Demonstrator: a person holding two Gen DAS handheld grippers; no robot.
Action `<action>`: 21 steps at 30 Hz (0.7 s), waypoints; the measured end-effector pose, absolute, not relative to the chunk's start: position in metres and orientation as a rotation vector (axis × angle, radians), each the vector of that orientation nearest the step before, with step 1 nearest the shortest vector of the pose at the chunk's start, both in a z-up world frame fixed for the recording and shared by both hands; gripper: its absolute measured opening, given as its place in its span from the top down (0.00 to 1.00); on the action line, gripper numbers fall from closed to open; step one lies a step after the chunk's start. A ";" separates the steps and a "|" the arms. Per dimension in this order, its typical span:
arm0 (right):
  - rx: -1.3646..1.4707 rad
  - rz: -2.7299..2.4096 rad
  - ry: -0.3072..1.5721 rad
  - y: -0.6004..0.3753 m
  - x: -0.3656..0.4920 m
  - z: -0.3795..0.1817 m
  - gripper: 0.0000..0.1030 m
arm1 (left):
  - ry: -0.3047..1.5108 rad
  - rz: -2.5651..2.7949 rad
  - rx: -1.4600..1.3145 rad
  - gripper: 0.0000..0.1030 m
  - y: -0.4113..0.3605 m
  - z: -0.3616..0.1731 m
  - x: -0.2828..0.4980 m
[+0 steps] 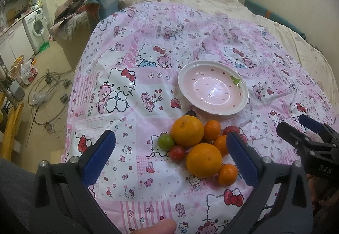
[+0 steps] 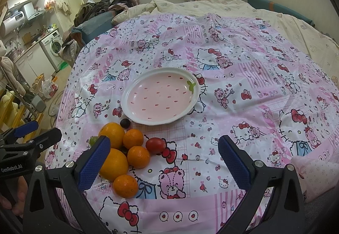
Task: Organize fruits
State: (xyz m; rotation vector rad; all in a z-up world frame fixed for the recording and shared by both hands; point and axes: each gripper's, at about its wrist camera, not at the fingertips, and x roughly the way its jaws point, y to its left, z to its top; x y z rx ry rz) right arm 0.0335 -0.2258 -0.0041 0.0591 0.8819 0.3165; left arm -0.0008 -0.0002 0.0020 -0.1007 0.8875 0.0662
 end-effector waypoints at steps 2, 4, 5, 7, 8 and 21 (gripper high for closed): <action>0.059 0.318 0.882 -0.225 0.034 -0.003 0.00 | 0.885 0.067 -0.098 0.00 0.000 0.003 -0.001; 0.060 0.318 0.883 -0.225 0.034 -0.003 0.00 | 0.889 0.069 -0.102 0.00 0.000 0.002 -0.001; 0.060 0.319 0.885 -0.225 0.034 -0.003 0.00 | 0.891 0.071 -0.105 0.00 0.000 0.003 -0.001; 0.058 0.321 0.889 -0.225 0.034 -0.004 0.00 | 0.893 0.088 -0.113 0.00 0.003 0.002 0.000; 0.056 0.325 0.897 -0.225 0.035 -0.005 0.00 | 0.895 0.103 -0.118 0.00 0.006 0.002 0.001; -0.231 0.596 1.303 -0.155 0.030 -0.093 0.21 | 0.989 0.197 -0.226 0.00 0.038 -0.010 0.012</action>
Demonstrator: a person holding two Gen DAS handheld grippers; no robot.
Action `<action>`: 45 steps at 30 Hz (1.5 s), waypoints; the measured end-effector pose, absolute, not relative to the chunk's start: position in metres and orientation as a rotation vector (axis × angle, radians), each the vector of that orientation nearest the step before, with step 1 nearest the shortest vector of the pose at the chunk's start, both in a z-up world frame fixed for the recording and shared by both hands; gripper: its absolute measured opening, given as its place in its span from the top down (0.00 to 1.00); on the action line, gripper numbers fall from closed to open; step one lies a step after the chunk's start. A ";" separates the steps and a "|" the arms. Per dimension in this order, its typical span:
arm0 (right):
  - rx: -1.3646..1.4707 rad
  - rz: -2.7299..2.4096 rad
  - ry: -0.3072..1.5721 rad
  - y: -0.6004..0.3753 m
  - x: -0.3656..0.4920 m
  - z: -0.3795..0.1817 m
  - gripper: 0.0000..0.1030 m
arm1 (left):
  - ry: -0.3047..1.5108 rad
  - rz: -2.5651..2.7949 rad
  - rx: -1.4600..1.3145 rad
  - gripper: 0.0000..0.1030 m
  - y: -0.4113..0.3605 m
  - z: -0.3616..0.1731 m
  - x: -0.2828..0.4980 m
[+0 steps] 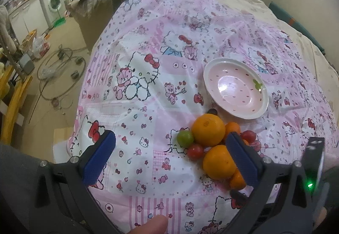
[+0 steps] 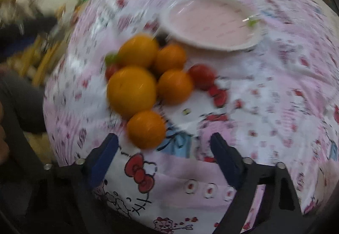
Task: Organize fruits
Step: 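Grasp a small tangerine from the fruit pile with the right tool, then grasp a large orange with the left tool while the right tool holds the tangerine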
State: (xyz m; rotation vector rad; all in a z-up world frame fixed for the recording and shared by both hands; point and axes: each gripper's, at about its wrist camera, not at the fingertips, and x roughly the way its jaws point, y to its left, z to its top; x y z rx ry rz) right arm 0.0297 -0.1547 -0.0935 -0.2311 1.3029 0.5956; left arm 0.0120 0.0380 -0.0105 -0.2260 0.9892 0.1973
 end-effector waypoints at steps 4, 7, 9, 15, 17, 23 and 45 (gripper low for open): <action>-0.283 0.612 1.297 -0.140 0.032 -0.106 0.32 | 1.015 0.216 -0.232 0.00 0.043 -0.015 0.013; -0.267 0.639 1.302 -0.135 0.035 -0.108 0.52 | 1.025 0.226 -0.245 0.00 0.046 -0.017 0.013; -0.253 0.657 1.306 -0.135 0.035 -0.106 0.57 | 1.034 0.227 -0.248 0.00 0.047 -0.018 0.013; -0.149 0.654 1.286 -0.160 0.035 -0.086 0.58 | 1.072 0.222 -0.232 0.00 0.042 -0.026 0.017; -0.088 0.623 1.251 -0.179 0.036 -0.069 0.58 | 1.097 0.210 -0.220 0.00 0.037 -0.031 0.018; 0.044 0.468 1.124 -0.236 0.057 -0.026 0.58 | 1.196 0.138 -0.224 0.08 0.003 -0.055 0.018; 0.239 0.369 1.091 -0.274 0.072 -0.028 0.58 | 1.312 0.154 -0.214 0.27 -0.069 -0.106 0.055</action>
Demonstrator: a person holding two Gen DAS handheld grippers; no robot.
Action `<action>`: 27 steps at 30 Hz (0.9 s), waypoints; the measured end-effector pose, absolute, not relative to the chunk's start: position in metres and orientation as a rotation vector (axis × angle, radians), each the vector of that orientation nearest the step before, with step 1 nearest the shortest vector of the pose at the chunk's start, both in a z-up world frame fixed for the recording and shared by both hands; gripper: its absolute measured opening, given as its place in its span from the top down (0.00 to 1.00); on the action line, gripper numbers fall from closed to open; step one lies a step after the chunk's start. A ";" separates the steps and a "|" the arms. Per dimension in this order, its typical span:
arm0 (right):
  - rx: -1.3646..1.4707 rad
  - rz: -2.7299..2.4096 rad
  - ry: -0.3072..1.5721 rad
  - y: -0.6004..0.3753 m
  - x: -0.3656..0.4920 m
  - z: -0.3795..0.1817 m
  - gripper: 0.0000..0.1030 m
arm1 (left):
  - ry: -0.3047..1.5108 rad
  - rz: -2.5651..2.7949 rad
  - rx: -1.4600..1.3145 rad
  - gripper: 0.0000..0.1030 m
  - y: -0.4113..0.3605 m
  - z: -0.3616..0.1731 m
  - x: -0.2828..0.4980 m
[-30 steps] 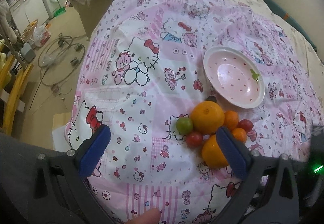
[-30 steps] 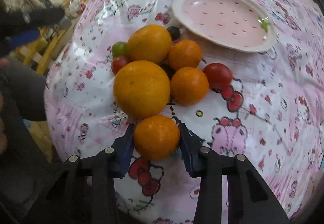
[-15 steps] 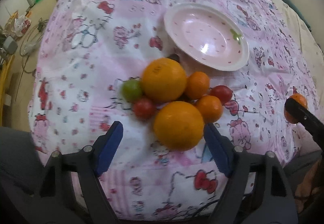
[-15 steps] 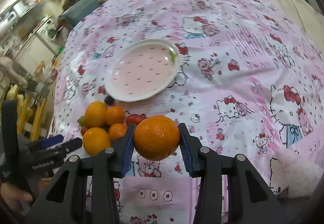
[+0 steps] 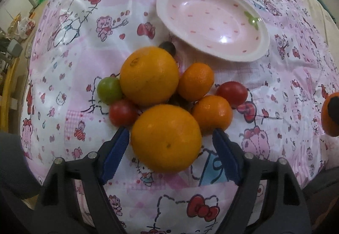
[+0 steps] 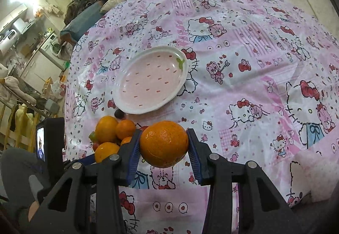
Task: Organize fruits
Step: 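Grasp a large orange with the left tool while the right tool holds the tangerine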
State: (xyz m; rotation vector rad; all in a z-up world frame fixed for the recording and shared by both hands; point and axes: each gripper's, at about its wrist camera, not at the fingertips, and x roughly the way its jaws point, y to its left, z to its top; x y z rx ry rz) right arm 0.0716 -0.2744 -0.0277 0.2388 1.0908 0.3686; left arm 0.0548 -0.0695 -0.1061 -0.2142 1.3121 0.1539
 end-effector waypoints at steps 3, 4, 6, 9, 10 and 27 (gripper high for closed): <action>0.244 0.366 1.089 -0.276 0.071 -0.028 0.58 | 1.302 0.153 -0.191 0.30 -0.073 -0.104 0.056; 0.249 0.364 1.087 -0.277 0.071 -0.027 0.58 | 1.299 0.154 -0.183 0.35 -0.074 -0.104 0.055; 0.255 0.364 1.083 -0.278 0.071 -0.026 0.58 | 1.294 0.166 -0.166 0.45 -0.074 -0.102 0.057; 0.254 0.365 1.079 -0.277 0.070 -0.025 0.58 | 1.310 0.151 -0.208 0.46 -0.066 -0.103 0.061; 0.254 0.367 1.078 -0.276 0.069 -0.025 0.58 | 1.314 0.151 -0.224 0.46 -0.064 -0.104 0.062; 0.247 0.370 1.072 -0.274 0.068 -0.023 0.58 | 1.278 0.044 -0.291 0.50 -0.057 -0.087 0.037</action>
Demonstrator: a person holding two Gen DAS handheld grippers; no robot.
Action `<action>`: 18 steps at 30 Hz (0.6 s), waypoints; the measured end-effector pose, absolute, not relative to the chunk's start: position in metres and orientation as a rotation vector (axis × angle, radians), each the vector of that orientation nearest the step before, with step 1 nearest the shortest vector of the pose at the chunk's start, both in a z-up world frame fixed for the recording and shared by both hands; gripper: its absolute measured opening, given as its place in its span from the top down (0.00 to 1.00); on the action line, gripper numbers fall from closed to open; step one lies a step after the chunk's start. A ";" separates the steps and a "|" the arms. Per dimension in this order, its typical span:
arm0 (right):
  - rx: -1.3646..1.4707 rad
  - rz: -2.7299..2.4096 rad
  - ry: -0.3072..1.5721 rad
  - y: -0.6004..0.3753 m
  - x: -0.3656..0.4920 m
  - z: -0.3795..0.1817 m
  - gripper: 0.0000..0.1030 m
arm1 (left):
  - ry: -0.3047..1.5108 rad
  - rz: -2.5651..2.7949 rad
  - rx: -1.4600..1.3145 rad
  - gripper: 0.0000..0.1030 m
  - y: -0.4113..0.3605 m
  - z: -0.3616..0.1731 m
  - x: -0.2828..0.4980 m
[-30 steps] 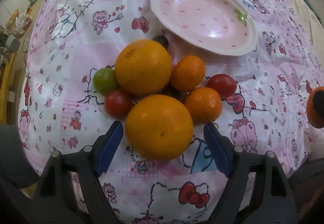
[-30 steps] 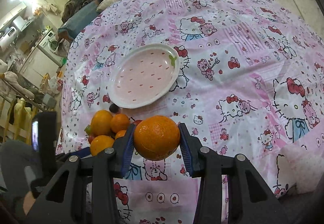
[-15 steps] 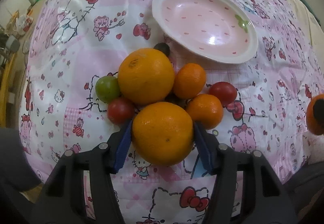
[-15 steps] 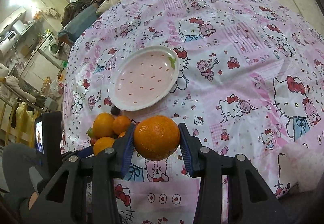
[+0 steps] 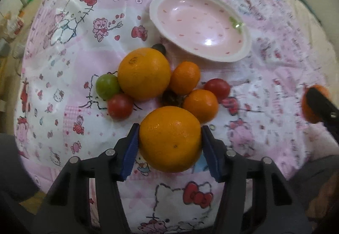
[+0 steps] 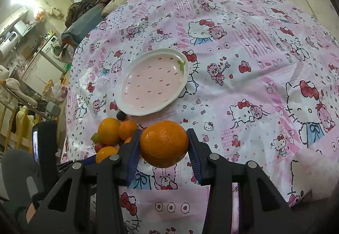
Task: Organize fruits
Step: 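Grasp a large orange with the left tool while the right tool holds the tangerine, then lift the large orange over the plate with the left tool while the right carries the tangerine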
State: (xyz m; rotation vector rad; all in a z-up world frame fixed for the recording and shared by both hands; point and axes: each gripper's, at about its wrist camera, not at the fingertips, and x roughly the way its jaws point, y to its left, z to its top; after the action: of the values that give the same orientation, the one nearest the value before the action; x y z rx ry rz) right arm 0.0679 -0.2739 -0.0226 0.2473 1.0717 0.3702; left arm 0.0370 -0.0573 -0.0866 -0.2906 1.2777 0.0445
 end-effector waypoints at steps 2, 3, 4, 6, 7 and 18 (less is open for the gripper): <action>0.245 0.370 1.072 -0.273 0.068 -0.023 0.58 | 1.267 0.049 -0.283 0.50 -0.055 -0.080 0.031; 0.247 0.369 1.072 -0.273 0.068 -0.023 0.58 | 1.259 0.045 -0.285 0.50 -0.053 -0.075 0.028; 0.248 0.368 1.071 -0.273 0.068 -0.023 0.58 | 1.253 0.038 -0.286 0.50 -0.053 -0.070 0.027; 0.250 0.365 1.069 -0.273 0.068 -0.023 0.58 | 1.222 0.019 -0.277 0.50 -0.052 -0.057 0.023; 0.251 0.363 1.068 -0.273 0.068 -0.022 0.58 | 1.203 0.010 -0.264 0.50 -0.052 -0.051 0.022; 0.287 0.364 1.038 -0.281 0.067 -0.016 0.58 | 1.052 -0.001 -0.221 0.50 -0.033 0.011 0.038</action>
State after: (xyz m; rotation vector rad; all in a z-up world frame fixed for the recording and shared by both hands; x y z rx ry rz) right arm 0.0674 -0.2812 -0.0155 0.2871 1.0383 0.3637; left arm 0.0375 -0.0329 0.0113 -0.2209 1.0516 -0.0015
